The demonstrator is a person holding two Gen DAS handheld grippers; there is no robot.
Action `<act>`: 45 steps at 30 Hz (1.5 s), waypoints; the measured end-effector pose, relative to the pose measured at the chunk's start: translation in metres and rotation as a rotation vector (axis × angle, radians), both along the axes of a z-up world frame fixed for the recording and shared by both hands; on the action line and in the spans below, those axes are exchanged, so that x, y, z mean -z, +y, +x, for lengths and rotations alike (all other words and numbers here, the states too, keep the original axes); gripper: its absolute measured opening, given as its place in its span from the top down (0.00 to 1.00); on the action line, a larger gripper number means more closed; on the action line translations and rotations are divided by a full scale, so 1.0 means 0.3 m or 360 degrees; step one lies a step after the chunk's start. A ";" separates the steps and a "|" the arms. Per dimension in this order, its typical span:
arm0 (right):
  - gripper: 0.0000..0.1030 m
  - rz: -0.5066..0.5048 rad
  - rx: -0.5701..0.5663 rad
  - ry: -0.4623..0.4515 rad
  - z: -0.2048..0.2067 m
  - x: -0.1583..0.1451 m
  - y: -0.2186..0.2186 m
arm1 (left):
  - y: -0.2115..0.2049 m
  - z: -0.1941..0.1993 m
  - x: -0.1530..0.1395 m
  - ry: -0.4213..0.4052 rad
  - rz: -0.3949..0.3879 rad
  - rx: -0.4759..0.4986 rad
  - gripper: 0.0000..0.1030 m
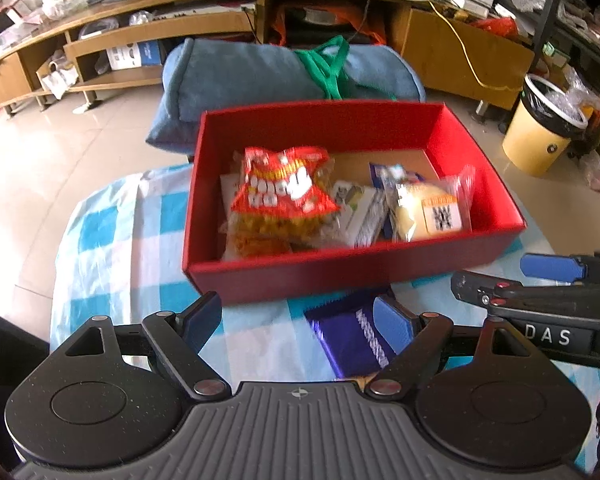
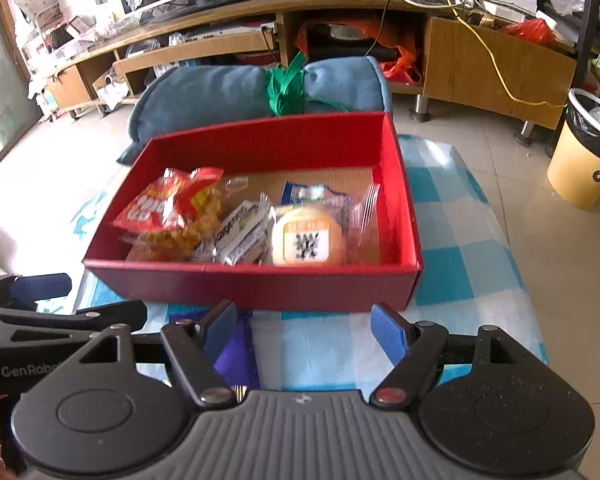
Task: Organize snacks
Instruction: 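Lift both open tools up out of the red box, then move the left tool to the red-green strip packet while the right moves to the white bag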
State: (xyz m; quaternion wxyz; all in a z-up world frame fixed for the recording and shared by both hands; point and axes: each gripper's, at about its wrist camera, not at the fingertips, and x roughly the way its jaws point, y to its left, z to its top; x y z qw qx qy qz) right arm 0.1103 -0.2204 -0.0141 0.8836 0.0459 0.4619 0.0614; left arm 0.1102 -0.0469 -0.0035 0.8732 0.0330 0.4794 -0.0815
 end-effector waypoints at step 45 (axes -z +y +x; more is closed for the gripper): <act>0.24 -0.0107 -0.0244 0.0334 -0.279 0.220 0.153 | 0.057 -0.265 0.205 0.0330 0.0120 0.0302 0.41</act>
